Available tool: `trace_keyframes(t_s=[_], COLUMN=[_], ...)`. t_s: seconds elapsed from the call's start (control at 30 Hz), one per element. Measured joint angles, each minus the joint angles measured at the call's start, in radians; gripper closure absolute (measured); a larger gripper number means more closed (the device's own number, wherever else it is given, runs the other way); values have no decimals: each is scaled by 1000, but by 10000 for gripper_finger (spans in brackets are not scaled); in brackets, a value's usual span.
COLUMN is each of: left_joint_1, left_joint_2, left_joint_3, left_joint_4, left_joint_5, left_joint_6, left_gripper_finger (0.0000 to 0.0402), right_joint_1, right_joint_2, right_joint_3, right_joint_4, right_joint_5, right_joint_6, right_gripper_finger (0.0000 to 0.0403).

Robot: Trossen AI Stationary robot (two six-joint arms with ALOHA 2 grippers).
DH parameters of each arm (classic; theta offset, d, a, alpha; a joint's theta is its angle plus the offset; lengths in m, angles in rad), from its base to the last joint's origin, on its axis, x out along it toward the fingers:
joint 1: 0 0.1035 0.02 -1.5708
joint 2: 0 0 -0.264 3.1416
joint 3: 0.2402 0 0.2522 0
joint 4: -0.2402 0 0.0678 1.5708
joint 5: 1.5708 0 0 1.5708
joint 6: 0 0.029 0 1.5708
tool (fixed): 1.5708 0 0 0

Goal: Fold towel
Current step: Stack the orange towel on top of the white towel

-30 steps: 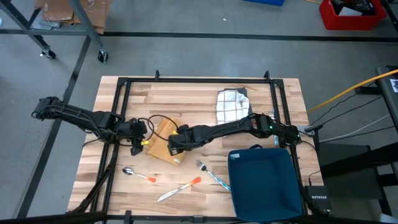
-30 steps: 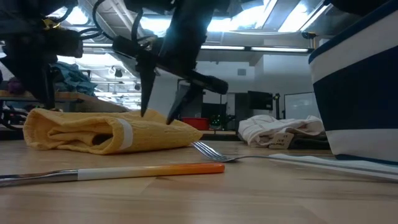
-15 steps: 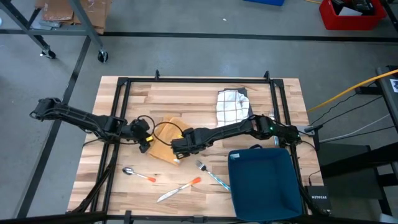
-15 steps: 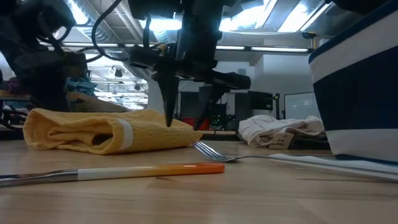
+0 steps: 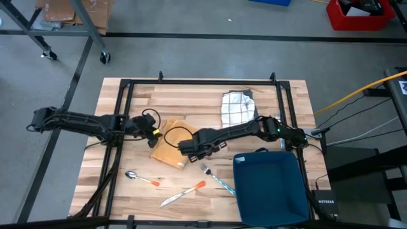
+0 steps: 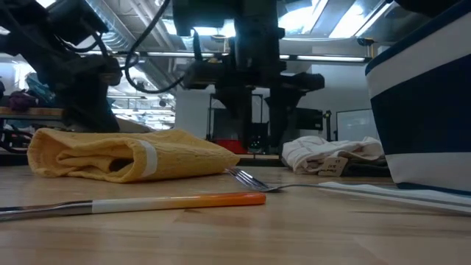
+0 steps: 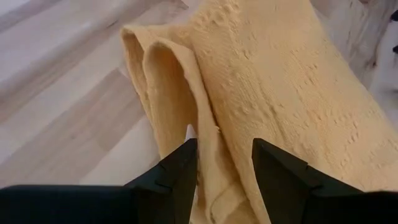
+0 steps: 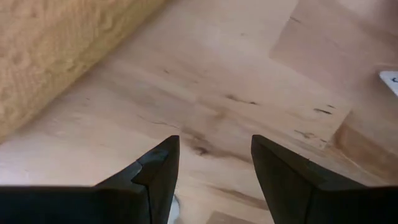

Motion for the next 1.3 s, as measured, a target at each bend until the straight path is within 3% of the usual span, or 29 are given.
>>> trace_keyframes(t_s=[0.13, 0.27, 0.37, 0.53, 0.8, 0.97, 1.3], left_joint_1=[33, 29, 14, -18, -71, -108, -182], left_joint_2=[0, 0, 0, 0, 0, 0, 0], left_joint_3=[0, 0, 0, 0, 0, 0, 0], left_joint_4=[3, 9, 9, 9, 9, 9, 15], left_joint_5=[126, 303, 372, 382, 381, 381, 381], left_joint_6=[49, 185, 274, 335, 434, 526, 456], left_gripper_finger=[257, 257, 257, 257, 257, 257, 257], right_joint_1=[1, 16, 44, 95, 148, 154, 140], right_joint_2=[0, 0, 0, 0, 4, 7, 7], right_joint_3=[0, 0, 0, 0, 0, 0, 0], right_joint_4=[49, 190, 313, 442, 462, 463, 498], right_joint_5=[-6, -2, 28, 137, 251, 240, 297], right_joint_6=[-54, -225, -368, -598, -807, -853, -861], right_gripper_finger=[198, 198, 198, 198, 198, 198, 198])
